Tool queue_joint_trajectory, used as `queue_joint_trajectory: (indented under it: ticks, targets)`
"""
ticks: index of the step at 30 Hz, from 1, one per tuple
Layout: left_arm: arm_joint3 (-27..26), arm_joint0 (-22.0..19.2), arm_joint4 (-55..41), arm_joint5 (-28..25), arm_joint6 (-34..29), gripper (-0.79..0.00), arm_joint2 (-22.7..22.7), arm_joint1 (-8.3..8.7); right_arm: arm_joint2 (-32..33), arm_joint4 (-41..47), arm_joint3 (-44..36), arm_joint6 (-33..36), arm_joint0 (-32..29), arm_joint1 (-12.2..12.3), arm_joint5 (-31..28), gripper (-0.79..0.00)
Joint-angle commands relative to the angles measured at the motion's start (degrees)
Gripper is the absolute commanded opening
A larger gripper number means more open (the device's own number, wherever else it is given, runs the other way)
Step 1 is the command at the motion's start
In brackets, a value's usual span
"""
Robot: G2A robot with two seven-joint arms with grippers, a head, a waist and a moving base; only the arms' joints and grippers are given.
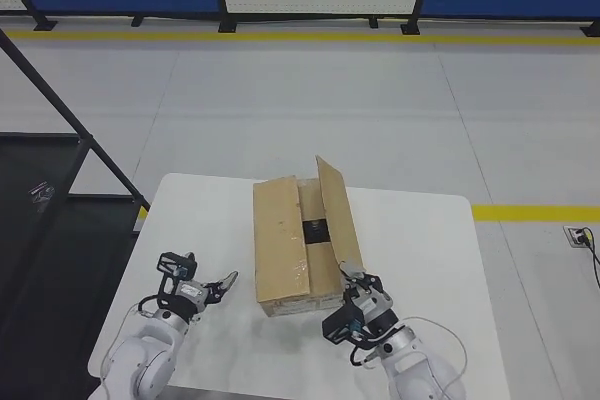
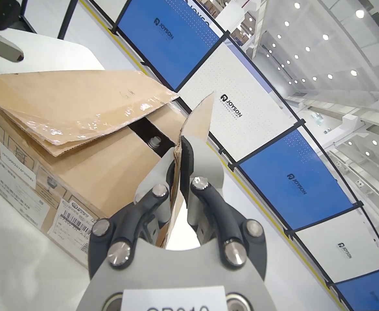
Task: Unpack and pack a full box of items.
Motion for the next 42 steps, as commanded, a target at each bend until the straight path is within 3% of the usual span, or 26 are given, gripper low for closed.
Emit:
queue_joint_trajectory:
  ticks: [1, 7, 8, 9, 10, 20, 31, 42]
  targets:
    - [-0.48, 0.85, 1.64, -2.82, 0.18, 0.0, 0.05, 0.26, 0.52, 0.13, -0.38, -0.63, -0.59, 0.14, -0.61, -0.785]
    - [-1.44, 2.34, 4.29, -7.59, 0.52, 0.0, 0.52, 0.73, 1.13, 0.83, -1.36, -2.34, -1.83, 0.4, -2.11, -0.785]
    - [-1.43, 2.45, 4.35, -7.79, 0.64, 0.0, 0.71, 0.74, 1.19, 1.11, -1.46, -2.35, -1.97, 0.41, -2.25, -0.576]
    - [-1.43, 2.5, 4.5, -7.8, 0.73, 0.0, 0.91, 0.74, 1.26, 1.21, -1.55, -2.34, -2.09, 0.43, -2.39, -0.114]
    - [-1.42, 2.52, 4.6, -7.81, 0.78, 0.0, 1.11, 0.73, 1.33, 1.2, -1.63, -2.37, -2.22, 0.46, -2.43, 0.0]
    - [-1.53, 2.67, 5.65, -9.73, 1.26, 0.0, 2.25, 0.94, 3.23, 2.5, -3.71, -7.46, -5.6, 1.11, -3.55, 0.0]
    - [-1.99, 1.78, 6.82, -11.35, 1.46, 0.0, 4.06, 1.06, 6.77, 6.04, -6.38, -16.89, -9.81, 2.39, -9.62, 0.0]
    - [-1.29, 0.72, 6.34, -12.43, 0.98, 0.0, 5.18, 1.05, 8.03, 8.08, -7.4, -17.35, -10.83, 2.7, -10.73, 0.0]
